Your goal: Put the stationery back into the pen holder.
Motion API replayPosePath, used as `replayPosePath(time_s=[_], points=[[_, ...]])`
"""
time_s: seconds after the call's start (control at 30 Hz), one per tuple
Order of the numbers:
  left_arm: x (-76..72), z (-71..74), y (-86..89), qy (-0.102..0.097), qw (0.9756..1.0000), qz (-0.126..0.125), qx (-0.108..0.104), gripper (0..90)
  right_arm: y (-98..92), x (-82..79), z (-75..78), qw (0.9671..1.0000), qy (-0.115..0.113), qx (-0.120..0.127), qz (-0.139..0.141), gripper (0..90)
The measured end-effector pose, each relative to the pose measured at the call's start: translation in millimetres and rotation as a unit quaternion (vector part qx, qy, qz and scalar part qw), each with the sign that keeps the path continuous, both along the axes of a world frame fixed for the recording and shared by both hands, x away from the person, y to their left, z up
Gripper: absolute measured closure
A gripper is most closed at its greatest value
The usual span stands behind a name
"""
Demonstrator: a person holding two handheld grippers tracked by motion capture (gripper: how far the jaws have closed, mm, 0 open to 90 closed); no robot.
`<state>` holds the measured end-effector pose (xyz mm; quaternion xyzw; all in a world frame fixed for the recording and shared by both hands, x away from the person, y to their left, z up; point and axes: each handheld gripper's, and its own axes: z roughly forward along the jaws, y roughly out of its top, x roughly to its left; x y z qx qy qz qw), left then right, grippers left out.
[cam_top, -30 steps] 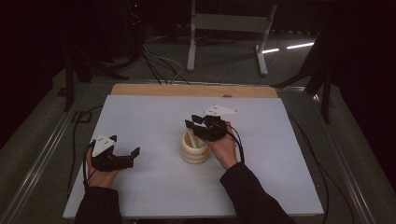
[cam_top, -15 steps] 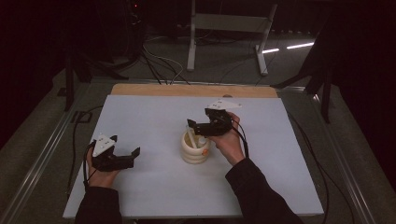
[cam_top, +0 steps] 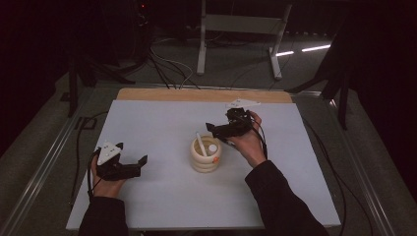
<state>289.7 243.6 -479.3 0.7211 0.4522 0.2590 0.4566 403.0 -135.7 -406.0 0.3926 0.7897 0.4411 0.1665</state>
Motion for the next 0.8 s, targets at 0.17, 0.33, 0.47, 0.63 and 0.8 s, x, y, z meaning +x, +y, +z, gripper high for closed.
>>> replayPosePath(time_s=[0.17,0.33,0.47,0.63,0.8], points=[[0.1,-0.2,-0.1,0.001,1.0,0.0,0.0,0.5,-4.6,8.0,0.5,0.9996,0.014,-0.022,0.005,0.0],[0.1,-0.2,0.1,0.001,1.0,0.0,-0.001,0.5,-7.3,15.1,-2.0,0.9983,0.026,-0.051,0.01,0.0],[0.2,-0.3,0.2,0.001,1.0,0.0,-0.001,0.5,-10.5,19.8,-3.6,0.9977,0.032,-0.059,0.012,0.0],[0.5,-0.7,0.0,0.002,1.0,-0.001,0.0,0.5,-16.7,27.9,-7.8,0.9963,0.043,-0.073,0.017,0.0],[0.5,-0.8,-0.1,0.002,1.0,-0.001,-0.001,0.5,-22.2,33.0,-10.9,0.996,0.052,-0.069,0.02,0.0]])
